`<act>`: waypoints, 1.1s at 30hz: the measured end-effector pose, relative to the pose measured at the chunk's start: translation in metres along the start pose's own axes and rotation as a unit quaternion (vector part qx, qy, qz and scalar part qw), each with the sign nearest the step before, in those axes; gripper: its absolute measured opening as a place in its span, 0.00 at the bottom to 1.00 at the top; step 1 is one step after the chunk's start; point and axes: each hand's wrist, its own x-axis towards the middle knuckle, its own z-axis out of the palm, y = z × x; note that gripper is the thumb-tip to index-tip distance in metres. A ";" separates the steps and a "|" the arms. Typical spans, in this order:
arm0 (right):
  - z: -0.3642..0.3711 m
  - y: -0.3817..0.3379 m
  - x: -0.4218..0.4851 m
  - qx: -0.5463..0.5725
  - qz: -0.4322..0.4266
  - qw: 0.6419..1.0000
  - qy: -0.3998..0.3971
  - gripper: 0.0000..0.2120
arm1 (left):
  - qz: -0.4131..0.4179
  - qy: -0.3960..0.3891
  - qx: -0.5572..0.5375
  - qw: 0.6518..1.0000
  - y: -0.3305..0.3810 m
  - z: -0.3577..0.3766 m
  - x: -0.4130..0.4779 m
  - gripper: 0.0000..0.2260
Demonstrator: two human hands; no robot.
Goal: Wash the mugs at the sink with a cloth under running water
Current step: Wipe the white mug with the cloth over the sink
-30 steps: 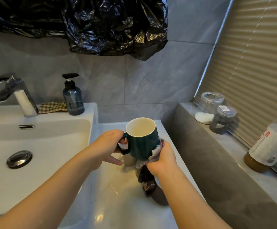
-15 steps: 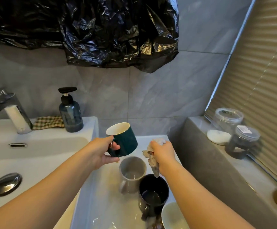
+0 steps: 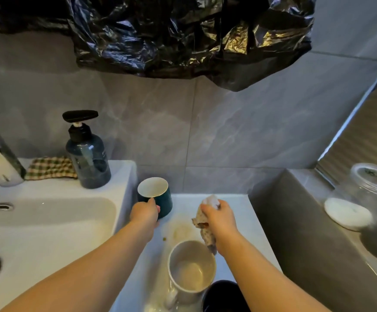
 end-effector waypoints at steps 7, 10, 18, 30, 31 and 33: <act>0.007 0.010 0.007 -0.005 0.008 1.000 -0.018 0.05 | 0.019 0.018 0.037 0.999 -0.005 0.000 0.009 0.13; 0.003 0.011 0.001 -0.012 -0.004 1.000 -0.028 0.03 | 0.001 -0.016 0.042 0.999 -0.005 -0.001 0.002 0.14; -0.019 0.007 -0.035 -0.043 -0.043 0.998 -0.008 0.07 | 0.058 -0.035 0.152 0.986 -0.008 -0.020 -0.022 0.10; -0.058 0.019 -0.113 -0.065 -0.115 0.991 0.022 0.16 | 0.052 -0.209 0.325 0.921 -0.065 -0.065 -0.128 0.07; -0.060 0.021 -0.117 -0.062 -0.116 0.991 0.021 0.16 | 0.050 -0.229 0.334 0.913 -0.069 -0.066 -0.131 0.06; -0.060 0.025 -0.124 -0.058 -0.110 0.992 0.016 0.16 | 0.057 -0.249 0.349 0.902 -0.079 -0.066 -0.134 0.04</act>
